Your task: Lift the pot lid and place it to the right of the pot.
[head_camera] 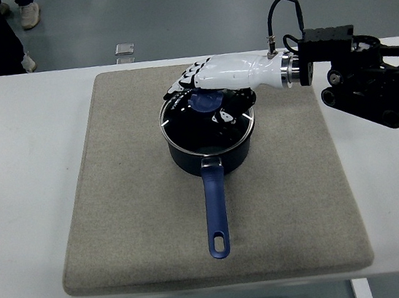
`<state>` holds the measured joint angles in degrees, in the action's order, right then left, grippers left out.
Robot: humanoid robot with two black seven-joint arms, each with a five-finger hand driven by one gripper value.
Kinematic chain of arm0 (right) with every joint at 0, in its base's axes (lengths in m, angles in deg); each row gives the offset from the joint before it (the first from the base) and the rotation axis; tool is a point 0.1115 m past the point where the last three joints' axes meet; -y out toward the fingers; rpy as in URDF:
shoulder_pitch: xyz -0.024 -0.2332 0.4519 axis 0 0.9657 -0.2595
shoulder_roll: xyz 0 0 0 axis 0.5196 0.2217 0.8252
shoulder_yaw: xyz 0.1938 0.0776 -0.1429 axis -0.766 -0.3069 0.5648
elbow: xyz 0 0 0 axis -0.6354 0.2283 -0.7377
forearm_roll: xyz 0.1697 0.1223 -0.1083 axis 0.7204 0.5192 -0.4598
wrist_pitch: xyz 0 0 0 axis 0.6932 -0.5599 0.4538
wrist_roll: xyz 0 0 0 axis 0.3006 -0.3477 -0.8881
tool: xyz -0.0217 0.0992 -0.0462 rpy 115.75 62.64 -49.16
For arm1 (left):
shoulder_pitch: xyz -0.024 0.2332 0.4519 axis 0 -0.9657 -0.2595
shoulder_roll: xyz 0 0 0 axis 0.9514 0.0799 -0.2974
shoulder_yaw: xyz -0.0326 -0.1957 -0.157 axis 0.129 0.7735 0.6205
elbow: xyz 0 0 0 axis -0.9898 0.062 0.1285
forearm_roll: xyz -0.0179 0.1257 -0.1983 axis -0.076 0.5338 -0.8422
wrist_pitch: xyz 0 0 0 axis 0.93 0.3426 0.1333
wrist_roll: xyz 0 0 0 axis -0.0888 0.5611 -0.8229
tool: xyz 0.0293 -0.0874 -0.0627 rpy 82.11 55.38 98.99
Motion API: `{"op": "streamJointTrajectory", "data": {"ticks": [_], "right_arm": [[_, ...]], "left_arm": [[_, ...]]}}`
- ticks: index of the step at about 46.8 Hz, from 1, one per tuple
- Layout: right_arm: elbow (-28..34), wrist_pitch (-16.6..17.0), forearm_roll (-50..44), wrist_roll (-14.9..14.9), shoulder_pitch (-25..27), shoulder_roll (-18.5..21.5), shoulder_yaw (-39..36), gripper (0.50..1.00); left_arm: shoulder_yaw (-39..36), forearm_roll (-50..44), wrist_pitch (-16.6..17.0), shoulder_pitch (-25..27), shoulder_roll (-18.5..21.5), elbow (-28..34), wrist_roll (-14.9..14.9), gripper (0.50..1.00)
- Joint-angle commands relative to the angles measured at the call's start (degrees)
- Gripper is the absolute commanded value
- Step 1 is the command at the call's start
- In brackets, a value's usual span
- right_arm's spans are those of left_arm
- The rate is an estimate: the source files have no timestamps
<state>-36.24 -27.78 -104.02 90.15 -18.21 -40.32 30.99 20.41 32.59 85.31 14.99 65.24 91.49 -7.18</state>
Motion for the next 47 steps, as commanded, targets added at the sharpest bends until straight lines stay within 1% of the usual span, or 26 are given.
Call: {"op": "streamJointTrajectory", "data": {"ticks": [1,4,6,7,9,10,11,12,13,14,15,31,38,43,47], "right_arm": [[0.0,0.52,0.18,0.0,-0.17,-0.03,0.14,0.93],[0.0,1.57,0.27,0.0,-0.35,-0.03,0.32,0.924],[0.0,3.59,0.27,0.0,-0.52,-0.2,0.32,0.913],[0.0,4.99,0.27,0.0,-0.61,-0.38,0.14,0.895],[0.0,7.37,0.36,0.0,-0.79,-0.47,0.05,0.828],[0.0,8.25,0.36,0.0,-0.87,-0.47,-0.04,0.807],[0.0,8.78,0.36,0.0,-0.96,-0.47,-0.12,0.775],[0.0,8.87,0.36,0.0,-0.96,-0.47,-0.12,0.72],[0.0,8.87,0.36,0.0,-1.05,-0.38,-0.04,0.64],[0.0,8.87,0.36,0.0,-1.14,-0.29,-0.04,0.544],[0.0,8.87,0.27,0.0,-1.05,-0.29,0.05,0.5],[0.0,9.05,-0.08,0.0,-1.31,-0.2,-0.04,0.5],[0.09,8.87,0.1,0.0,-3.07,-0.2,-0.12,0.5],[0.18,8.87,0.18,0.0,-5.35,-0.29,-0.04,0.5],[0.18,8.96,0.1,0.0,-5.97,-0.38,-0.04,0.5]], "left_arm": [[0.0,0.0,0.0,-0.04,0.0,0.0,0.0,1.0],[0.0,0.0,0.0,0.05,0.0,0.0,0.0,1.0],[0.0,0.0,0.0,0.05,0.0,0.0,0.0,1.0],[0.0,0.0,0.0,0.05,0.0,0.0,0.0,1.0],[0.0,0.0,0.0,-0.04,0.0,0.0,0.0,1.0],[0.0,0.0,0.0,-0.04,0.0,0.0,0.0,1.0],[0.0,0.0,0.0,0.05,0.0,0.0,0.0,1.0],[0.0,0.0,0.0,0.05,0.0,0.0,0.0,1.0],[0.0,0.0,0.0,-0.04,0.0,0.0,0.0,1.0],[0.0,0.0,0.0,-0.04,0.0,0.0,0.0,1.0],[0.0,0.0,0.0,-0.04,0.0,0.0,0.0,1.0],[0.0,0.0,0.0,-0.04,0.0,0.0,0.0,1.0],[0.0,0.0,0.0,0.05,0.0,0.0,0.0,1.0],[0.0,0.0,0.0,0.05,0.0,0.0,0.0,1.0],[0.0,0.0,0.0,0.05,0.0,0.0,0.0,1.0]]}}
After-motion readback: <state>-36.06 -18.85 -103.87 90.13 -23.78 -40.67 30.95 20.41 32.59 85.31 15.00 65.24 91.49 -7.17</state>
